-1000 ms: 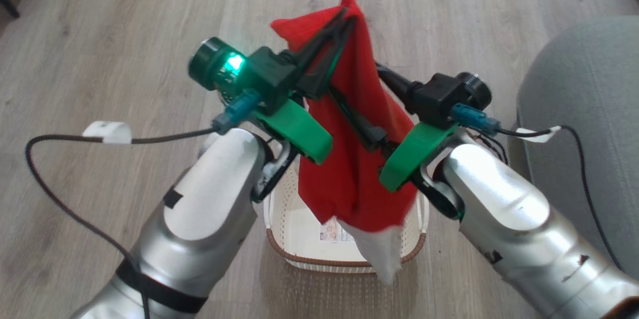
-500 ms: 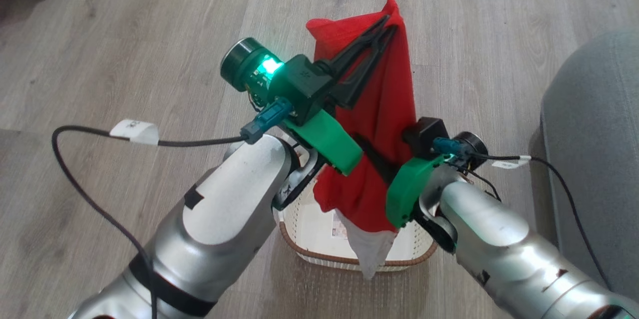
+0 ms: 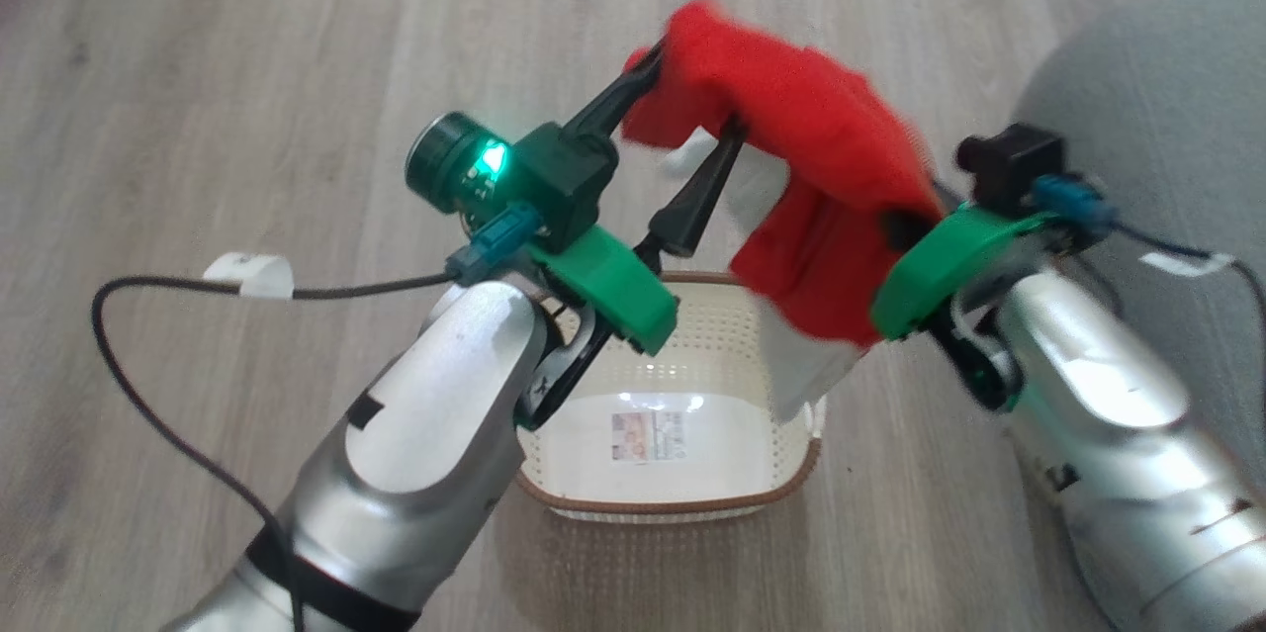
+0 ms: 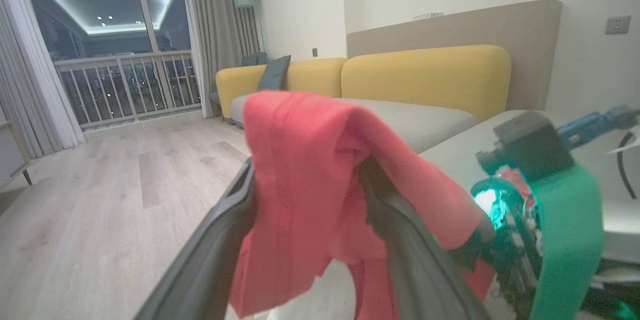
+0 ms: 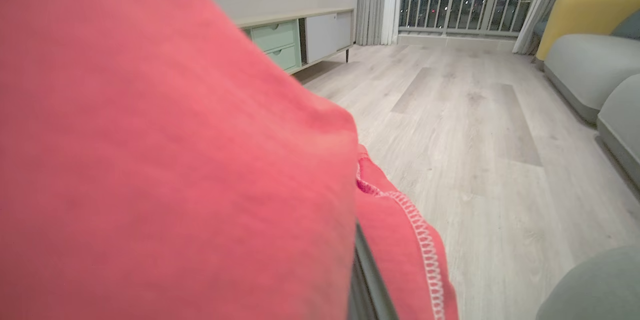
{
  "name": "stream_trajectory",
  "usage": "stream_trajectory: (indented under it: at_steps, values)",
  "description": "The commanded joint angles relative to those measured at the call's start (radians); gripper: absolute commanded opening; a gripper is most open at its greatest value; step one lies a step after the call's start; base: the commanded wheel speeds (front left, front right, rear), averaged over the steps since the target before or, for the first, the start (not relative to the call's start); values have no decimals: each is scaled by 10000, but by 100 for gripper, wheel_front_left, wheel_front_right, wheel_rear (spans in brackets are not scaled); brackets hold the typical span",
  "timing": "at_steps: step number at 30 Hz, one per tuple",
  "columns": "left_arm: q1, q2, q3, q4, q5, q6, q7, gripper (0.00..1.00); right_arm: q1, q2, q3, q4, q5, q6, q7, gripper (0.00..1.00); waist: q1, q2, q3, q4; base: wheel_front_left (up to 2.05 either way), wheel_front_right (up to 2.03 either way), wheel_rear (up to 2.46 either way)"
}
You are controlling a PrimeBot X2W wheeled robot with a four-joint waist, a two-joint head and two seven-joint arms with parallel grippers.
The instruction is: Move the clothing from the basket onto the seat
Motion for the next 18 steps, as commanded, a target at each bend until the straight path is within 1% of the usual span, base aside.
stream_trajectory:
  at_steps: [1, 2, 7, 8, 11, 18]
  values:
    - [-125, 109, 523, -173, 57, -67, -49, 100, -203, -191, -304, -582, -172, -4, -67, 0, -1, 0, 137, -482, 0, 0, 0]
    - [24, 109, 613, -66, 163, -112, -49, 100, -218, -404, -616, -834, -264, -4, -67, 0, -1, 0, 184, -760, 0, 0, 0]
    - [418, 109, 867, 169, 402, -231, -49, 100, -151, -780, -1355, -1326, -360, -4, -67, 0, -1, 0, 243, -1476, 0, 0, 0]
    - [418, 109, 867, 169, 402, -231, -49, 100, -151, -780, -1355, -1326, -360, -4, -67, 0, -1, 0, 243, -1476, 0, 0, 0]
    - [657, 108, 1051, 277, 537, -303, -49, 100, -40, -914, -1716, -1560, -429, -4, -67, 0, -1, 0, 232, -1932, 0, 0, 0]
    - [1149, 108, 1496, 433, 679, -415, -49, 100, 196, -1056, -2113, -1930, -529, -4, -67, 0, -1, 0, 167, -3119, 0, 0, 0]
